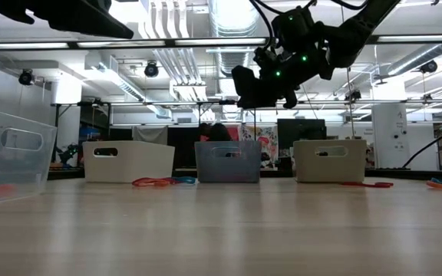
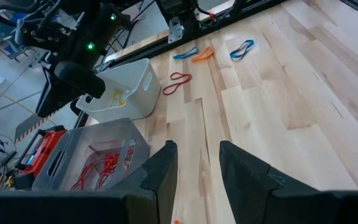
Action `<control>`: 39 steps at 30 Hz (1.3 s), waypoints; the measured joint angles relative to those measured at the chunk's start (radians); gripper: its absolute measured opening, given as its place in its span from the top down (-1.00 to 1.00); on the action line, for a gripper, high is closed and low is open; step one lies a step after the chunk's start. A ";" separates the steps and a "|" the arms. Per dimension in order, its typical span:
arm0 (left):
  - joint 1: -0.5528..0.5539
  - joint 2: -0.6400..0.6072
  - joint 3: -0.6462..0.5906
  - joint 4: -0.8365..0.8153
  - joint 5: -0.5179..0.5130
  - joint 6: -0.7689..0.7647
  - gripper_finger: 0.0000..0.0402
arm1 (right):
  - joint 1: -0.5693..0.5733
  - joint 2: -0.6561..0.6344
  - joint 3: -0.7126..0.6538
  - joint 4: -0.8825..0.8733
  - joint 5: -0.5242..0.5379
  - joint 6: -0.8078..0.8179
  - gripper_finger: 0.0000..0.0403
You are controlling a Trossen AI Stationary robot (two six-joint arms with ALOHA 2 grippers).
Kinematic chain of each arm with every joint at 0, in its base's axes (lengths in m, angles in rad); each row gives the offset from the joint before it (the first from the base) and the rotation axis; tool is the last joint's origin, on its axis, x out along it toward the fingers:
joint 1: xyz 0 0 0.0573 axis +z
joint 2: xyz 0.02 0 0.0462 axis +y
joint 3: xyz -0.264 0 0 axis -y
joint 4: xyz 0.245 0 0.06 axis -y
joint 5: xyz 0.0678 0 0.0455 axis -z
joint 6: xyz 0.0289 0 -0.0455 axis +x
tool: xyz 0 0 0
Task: Sort rubber bands into baskets
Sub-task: Put the orange rubber band into the transparent bin
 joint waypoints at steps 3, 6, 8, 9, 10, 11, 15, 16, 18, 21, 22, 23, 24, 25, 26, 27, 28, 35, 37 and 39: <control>0.000 0.000 0.000 0.000 0.000 -0.009 0.48 | 0.000 0.000 0.000 -0.001 0.000 0.000 0.57; 0.000 0.000 0.000 0.000 0.000 -0.017 0.48 | 0.001 0.000 0.000 -0.001 -0.003 -0.001 0.52; 0.000 0.000 0.000 0.000 0.000 -0.027 0.48 | 0.010 0.000 0.000 -0.001 -0.023 0.002 0.50; 0.000 0.000 0.000 0.000 0.000 -0.033 0.48 | 0.015 0.000 0.000 -0.001 -0.037 0.005 0.49; 0.000 0.000 0.000 0.000 0.000 -0.039 0.48 | 0.024 -0.001 0.000 -0.002 -0.053 0.005 0.49; 0.000 0.000 0.000 -0.001 0.000 -0.044 0.48 | 0.035 -0.002 0.000 -0.002 -0.063 0.005 0.49; 0.000 0.000 0.000 -0.003 0.000 -0.050 0.48 | 0.094 -0.029 0.000 -0.028 -0.079 0.005 0.54; 0.000 0.000 0.000 -0.003 0.000 -0.050 0.48 | 0.110 -0.042 0.000 -0.050 -0.079 0.005 0.55; 0.000 0.000 0.000 -0.003 0.000 -0.050 0.48 | 0.146 -0.078 0.000 -0.111 -0.080 0.005 0.59; 0.000 0.000 0.000 -0.004 0.000 -0.050 0.48 | 0.196 -0.144 0.000 -0.239 -0.081 0.036 0.63; 0.000 0.000 0.000 -0.004 0.000 -0.049 0.48 | 0.210 -0.168 0.000 -0.287 -0.082 0.058 0.65; 0.000 0.000 0.000 -0.004 0.000 -0.049 0.48 | 0.223 -0.191 0.000 -0.338 -0.082 0.083 0.66; 0.000 0.000 0.000 -0.004 0.000 -0.049 0.48 | 0.234 -0.216 0.000 -0.395 -0.082 0.108 0.67; 0.000 0.000 0.000 -0.004 0.000 -0.049 0.48 | 0.244 -0.237 0.000 -0.456 -0.082 0.140 0.68; 0.000 0.000 0.000 -0.004 0.000 -0.049 0.48 | 0.252 -0.258 0.000 -0.511 -0.082 0.175 0.68; 0.000 0.000 0.000 -0.004 0.000 -0.048 0.48 | 0.260 -0.278 0.000 -0.571 -0.083 0.212 0.68; 0.000 0.000 0.000 -0.004 0.000 -0.048 0.48 | 0.266 -0.298 0.000 -0.632 -0.085 0.248 0.68; 0.000 0.000 0.000 -0.003 0.000 -0.048 0.48 | 0.299 -0.374 0.000 -0.957 -0.133 0.461 0.66; 0.000 0.000 0.000 -0.003 0.000 -0.048 0.48 | 0.303 -0.380 0.000 -1.014 -0.180 0.521 0.64; 0.000 0.000 0.000 -0.003 0.000 -0.048 0.48 | 0.303 -0.381 0.000 -1.074 -0.253 0.585 0.63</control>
